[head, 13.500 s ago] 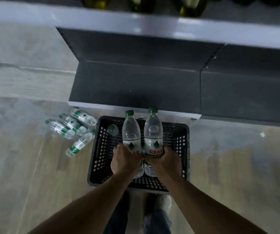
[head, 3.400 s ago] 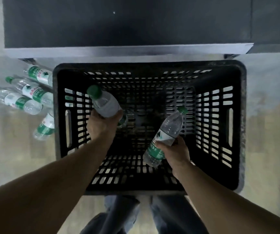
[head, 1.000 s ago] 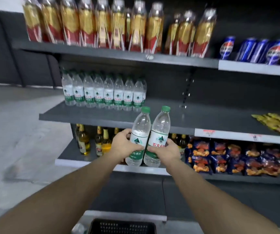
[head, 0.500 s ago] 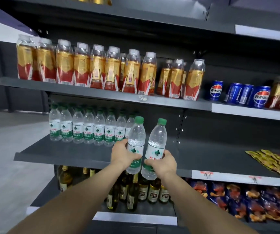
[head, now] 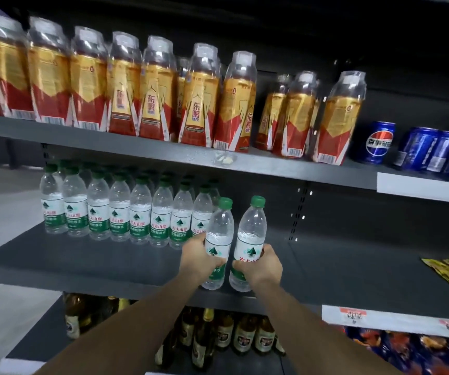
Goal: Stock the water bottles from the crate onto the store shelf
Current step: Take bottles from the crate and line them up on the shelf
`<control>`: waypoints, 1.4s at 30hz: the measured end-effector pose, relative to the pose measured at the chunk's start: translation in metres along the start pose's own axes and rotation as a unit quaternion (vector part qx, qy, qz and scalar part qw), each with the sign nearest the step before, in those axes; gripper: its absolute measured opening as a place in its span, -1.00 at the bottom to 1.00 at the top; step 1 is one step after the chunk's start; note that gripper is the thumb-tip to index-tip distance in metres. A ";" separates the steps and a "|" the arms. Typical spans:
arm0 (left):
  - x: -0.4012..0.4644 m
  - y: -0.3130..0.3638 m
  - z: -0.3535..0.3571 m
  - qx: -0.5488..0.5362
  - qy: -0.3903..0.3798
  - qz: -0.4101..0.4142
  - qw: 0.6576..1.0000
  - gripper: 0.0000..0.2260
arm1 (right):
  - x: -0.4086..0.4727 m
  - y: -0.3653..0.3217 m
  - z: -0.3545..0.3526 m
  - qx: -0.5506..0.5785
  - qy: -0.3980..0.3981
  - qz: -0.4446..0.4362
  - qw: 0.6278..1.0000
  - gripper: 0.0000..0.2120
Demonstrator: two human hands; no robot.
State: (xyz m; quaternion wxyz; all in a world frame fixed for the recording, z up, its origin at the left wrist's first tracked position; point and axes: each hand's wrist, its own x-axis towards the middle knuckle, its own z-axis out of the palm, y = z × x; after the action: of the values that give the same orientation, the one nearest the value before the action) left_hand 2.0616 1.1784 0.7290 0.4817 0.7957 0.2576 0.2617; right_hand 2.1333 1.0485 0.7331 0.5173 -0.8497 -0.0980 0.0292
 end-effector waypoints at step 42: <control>0.181 -0.030 0.146 0.239 0.190 -0.049 0.951 -0.61 | 0.180 0.049 0.059 0.049 -0.028 -0.040 0.998 -0.60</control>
State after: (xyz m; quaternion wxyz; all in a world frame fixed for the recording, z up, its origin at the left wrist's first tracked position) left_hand 2.2862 1.2182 0.6741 0.2323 0.8093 0.4383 0.3147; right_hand 2.3070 1.1134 0.6720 0.5559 -0.8176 -0.1454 0.0371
